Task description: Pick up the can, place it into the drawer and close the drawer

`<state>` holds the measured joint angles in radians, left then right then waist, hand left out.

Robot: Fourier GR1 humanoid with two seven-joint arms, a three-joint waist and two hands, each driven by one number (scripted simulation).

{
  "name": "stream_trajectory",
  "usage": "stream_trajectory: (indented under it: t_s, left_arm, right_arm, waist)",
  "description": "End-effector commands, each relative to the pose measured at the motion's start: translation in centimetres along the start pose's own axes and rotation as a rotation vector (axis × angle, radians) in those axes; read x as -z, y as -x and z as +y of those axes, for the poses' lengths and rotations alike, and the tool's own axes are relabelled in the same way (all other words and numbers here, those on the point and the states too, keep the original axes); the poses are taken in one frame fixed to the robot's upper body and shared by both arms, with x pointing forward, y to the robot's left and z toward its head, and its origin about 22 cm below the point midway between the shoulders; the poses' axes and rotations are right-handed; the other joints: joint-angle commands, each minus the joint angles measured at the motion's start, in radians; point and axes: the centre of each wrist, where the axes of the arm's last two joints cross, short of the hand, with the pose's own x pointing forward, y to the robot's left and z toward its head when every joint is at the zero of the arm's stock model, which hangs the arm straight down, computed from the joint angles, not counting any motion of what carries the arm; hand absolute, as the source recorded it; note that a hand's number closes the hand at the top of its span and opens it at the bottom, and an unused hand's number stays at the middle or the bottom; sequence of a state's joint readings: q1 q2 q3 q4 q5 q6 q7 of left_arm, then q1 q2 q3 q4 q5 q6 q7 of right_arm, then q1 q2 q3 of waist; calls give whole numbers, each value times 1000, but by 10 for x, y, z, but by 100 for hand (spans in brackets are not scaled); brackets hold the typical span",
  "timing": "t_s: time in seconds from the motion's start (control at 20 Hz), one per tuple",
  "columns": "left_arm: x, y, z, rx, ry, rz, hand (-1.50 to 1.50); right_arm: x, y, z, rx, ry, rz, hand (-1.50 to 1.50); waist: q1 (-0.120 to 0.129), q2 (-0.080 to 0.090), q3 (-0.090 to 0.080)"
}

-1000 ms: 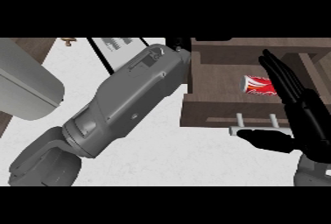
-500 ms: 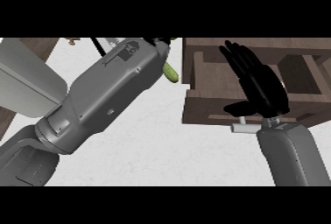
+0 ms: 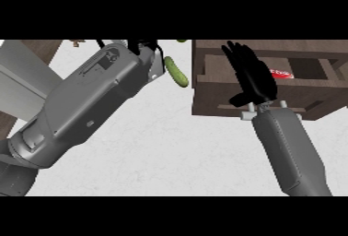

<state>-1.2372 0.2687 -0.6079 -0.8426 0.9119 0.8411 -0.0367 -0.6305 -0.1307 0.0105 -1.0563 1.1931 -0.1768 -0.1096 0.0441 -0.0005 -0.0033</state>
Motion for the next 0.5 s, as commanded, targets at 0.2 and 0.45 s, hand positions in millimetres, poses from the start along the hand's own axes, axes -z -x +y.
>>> stream_trajectory:
  t_s: [0.2,0.45]
  left_arm:
    - [6,-8,32,11,-22,-13,-150]
    - [2,-13,41,0,-11,-1,-150]
  right_arm:
    - [14,12,38,-92,21,49,-150]
    - [17,26,42,-99,89,72,-150]
  waist:
    - [-1,12,4]
    - [12,14,5]
